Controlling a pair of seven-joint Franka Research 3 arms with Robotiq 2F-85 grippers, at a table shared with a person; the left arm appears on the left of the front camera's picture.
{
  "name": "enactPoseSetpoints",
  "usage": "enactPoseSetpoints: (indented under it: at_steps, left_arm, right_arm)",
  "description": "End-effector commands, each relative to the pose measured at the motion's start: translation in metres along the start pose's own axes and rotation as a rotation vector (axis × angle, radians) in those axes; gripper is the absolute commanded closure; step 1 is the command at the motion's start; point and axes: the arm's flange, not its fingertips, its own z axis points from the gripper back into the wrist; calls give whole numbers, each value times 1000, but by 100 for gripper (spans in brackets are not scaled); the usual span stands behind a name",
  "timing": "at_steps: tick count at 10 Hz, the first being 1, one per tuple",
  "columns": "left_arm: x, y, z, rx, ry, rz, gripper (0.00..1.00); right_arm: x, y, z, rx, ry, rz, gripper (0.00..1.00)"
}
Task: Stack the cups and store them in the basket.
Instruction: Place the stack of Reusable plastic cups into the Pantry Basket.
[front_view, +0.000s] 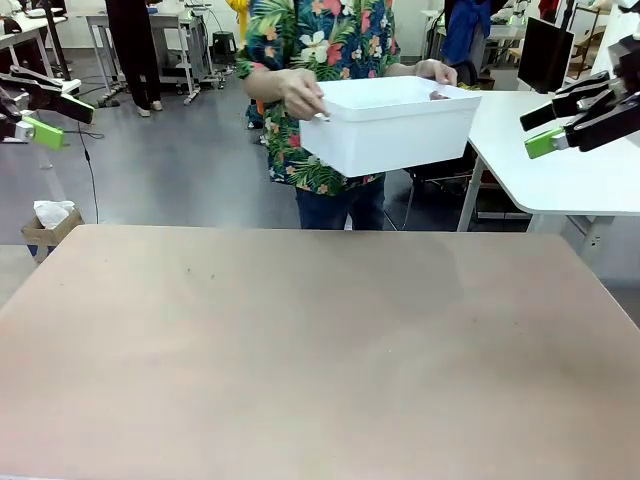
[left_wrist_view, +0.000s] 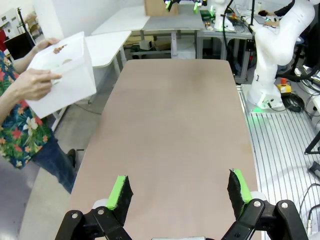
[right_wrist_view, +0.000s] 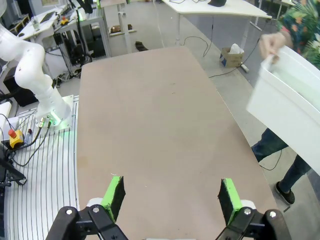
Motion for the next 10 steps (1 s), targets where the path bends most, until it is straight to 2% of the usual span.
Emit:
enactPoseSetpoints:
  at_steps: [1, 10]
  left_arm:
    - [0, 0, 1, -13, 12, -1, 0]
    - [0, 0, 1, -13, 12, -1, 0]
  right_arm:
    - [4, 0, 1, 3, -16, -13, 0]
    - [4, 0, 1, 3, -16, -13, 0]
